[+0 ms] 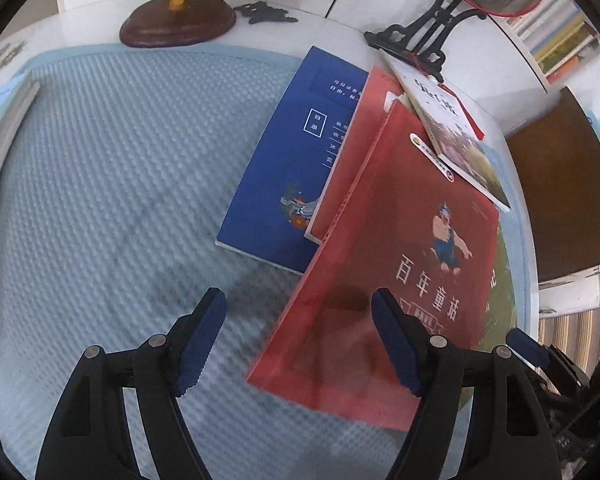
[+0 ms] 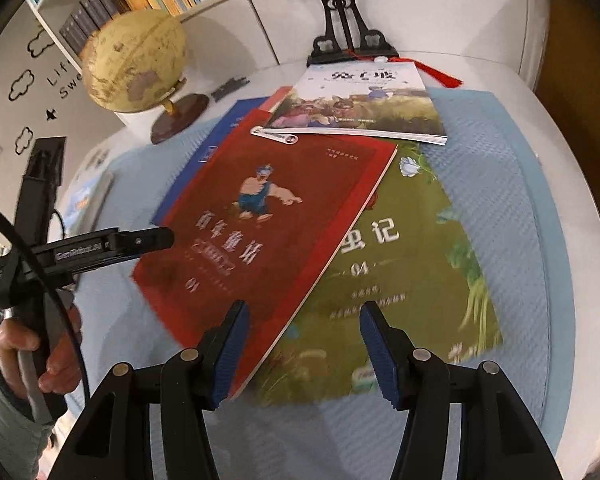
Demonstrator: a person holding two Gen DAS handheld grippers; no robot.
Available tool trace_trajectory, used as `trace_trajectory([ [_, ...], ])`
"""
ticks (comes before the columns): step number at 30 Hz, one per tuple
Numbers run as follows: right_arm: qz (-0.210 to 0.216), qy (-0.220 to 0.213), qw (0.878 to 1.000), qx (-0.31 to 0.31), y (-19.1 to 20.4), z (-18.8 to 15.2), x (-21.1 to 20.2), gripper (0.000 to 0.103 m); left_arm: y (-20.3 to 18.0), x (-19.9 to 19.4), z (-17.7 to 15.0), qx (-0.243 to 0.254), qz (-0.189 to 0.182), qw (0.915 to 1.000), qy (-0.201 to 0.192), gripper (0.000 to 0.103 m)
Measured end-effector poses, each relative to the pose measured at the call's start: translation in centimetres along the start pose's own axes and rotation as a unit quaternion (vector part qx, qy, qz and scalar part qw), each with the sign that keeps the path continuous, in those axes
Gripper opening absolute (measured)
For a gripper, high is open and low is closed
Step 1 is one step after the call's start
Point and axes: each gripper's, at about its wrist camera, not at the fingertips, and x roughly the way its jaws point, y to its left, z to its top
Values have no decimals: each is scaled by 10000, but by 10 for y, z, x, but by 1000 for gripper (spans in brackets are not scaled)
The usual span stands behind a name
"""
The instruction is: Organize books
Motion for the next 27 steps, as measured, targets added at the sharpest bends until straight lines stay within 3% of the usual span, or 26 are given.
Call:
trace_trajectory([
  [11, 237, 66, 9997, 77, -2, 30, 30, 54, -21, 0, -14, 154, -408, 9990, 63, 69],
  [13, 96, 66, 9999, 10, 3, 29, 30, 54, -27, -4, -23, 208, -365, 9991, 69, 69],
  [19, 278, 200, 9988, -344, 17, 11, 26, 54, -32, -24, -76, 117, -617, 9978, 208, 69],
  [23, 356, 243, 9967, -685, 32, -10, 23, 55, -29, -29, -119, 57, -599, 9975, 374, 69],
  [27, 375, 297, 9935, -1037, 42, -29, 20, 55, -22, -36, -143, -151, -730, 9967, 307, 69],
])
